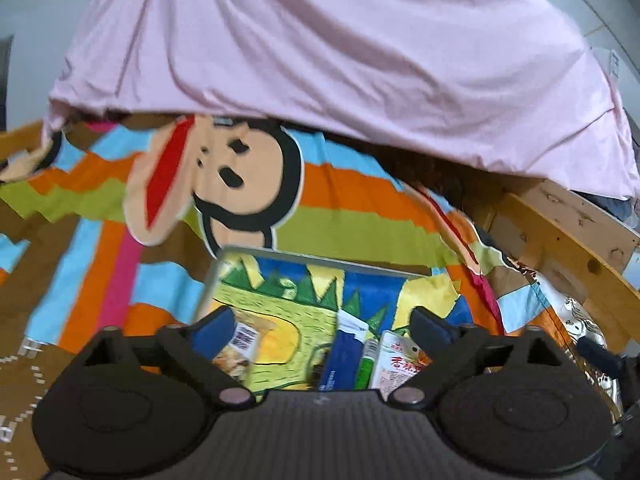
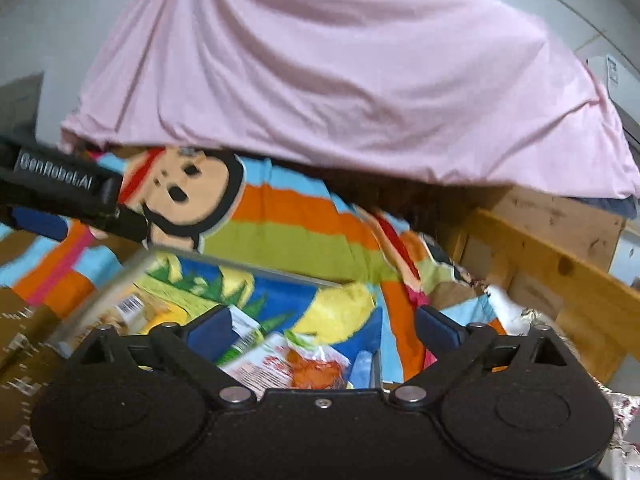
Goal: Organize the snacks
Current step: 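Release both snacks into the tray and lift both tools away, then move both open tools toward the gold packet and yellow bar beside the tray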
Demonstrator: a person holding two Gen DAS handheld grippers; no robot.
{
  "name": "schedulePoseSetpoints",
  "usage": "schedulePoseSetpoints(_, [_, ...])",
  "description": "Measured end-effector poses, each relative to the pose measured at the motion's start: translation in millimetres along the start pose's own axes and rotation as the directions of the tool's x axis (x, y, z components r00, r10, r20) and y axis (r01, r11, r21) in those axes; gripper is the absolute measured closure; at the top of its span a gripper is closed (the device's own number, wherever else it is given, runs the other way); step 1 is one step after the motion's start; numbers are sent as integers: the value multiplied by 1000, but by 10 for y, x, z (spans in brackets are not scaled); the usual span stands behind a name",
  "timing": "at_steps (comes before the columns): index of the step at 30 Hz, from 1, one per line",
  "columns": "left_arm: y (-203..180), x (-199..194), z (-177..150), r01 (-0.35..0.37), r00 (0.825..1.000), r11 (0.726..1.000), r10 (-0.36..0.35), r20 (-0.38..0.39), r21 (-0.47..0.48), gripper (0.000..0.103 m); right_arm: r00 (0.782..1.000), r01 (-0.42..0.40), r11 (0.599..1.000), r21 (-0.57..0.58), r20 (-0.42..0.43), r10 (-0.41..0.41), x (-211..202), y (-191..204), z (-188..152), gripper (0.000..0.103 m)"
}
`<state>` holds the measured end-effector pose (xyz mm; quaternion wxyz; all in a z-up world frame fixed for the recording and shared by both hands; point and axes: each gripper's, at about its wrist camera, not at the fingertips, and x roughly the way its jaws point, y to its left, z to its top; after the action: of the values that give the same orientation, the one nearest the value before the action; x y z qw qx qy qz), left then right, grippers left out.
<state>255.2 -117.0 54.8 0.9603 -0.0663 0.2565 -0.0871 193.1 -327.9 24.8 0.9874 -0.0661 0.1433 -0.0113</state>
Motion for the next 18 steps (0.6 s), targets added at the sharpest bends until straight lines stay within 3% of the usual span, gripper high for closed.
schedulePoseSetpoints(5, [49, -417, -181, 1, 999, 1000, -2, 40, 24, 1, 999, -29, 998, 60, 36, 27, -448, 24, -20, 1])
schedulePoseSetpoints(18, [315, -1154, -796, -13, 999, 998, 11, 30, 57, 1, 1000, 14, 988, 153, -3, -14, -1303, 199, -253, 1])
